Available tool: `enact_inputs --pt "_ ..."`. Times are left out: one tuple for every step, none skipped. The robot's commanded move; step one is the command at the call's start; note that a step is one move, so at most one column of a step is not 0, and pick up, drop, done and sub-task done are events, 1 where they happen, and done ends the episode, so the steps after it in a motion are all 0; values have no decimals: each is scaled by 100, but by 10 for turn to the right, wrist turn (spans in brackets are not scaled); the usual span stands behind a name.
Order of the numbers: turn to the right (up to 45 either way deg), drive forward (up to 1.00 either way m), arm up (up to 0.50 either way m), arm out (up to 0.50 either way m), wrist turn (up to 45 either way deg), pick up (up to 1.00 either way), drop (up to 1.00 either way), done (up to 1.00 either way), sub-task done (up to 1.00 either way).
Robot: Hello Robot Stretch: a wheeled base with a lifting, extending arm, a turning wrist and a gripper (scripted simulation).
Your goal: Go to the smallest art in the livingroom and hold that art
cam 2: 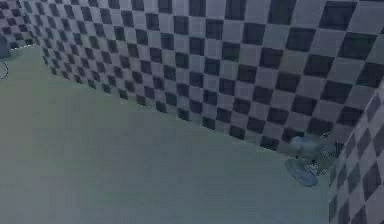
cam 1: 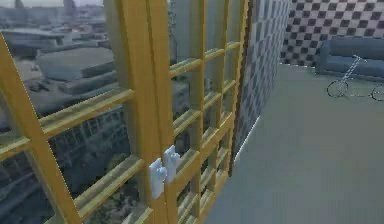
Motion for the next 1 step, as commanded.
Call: enact_inputs --pt "270 0 0 0 0 0 0 0 0"
